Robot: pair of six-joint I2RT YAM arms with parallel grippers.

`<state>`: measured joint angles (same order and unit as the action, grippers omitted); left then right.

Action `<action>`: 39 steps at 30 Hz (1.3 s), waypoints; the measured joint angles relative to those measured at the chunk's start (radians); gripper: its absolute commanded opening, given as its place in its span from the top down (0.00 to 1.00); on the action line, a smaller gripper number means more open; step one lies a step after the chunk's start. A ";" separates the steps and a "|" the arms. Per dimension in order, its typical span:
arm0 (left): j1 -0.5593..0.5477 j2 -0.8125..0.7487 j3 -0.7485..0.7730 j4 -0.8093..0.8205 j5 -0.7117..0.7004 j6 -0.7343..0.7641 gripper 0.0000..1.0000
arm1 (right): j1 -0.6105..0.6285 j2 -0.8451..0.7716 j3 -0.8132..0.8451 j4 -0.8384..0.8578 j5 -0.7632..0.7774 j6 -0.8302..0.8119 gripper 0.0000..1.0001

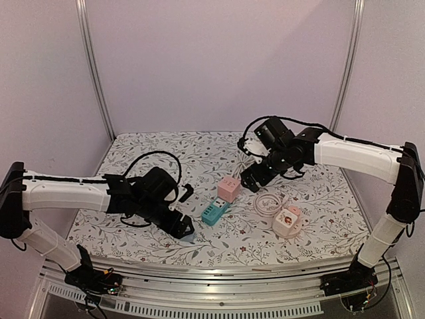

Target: Insert the plug

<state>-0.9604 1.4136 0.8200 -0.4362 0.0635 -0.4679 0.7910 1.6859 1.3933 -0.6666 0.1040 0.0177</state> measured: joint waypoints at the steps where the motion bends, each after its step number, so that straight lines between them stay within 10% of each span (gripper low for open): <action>1: 0.000 0.000 0.006 -0.004 0.000 0.042 0.17 | 0.000 -0.003 -0.002 0.000 0.000 0.000 0.01; 22: -0.003 0.029 0.126 -0.217 0.001 1.023 0.15 | 0.000 -0.094 -0.062 0.024 -0.039 -0.043 0.01; 39: 0.187 0.087 -0.002 -0.062 0.291 1.321 0.19 | 0.000 -0.112 -0.066 0.033 -0.055 -0.046 0.01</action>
<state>-0.7734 1.5002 0.8177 -0.4980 0.3542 0.8532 0.7910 1.5738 1.3273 -0.6334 0.0490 -0.0280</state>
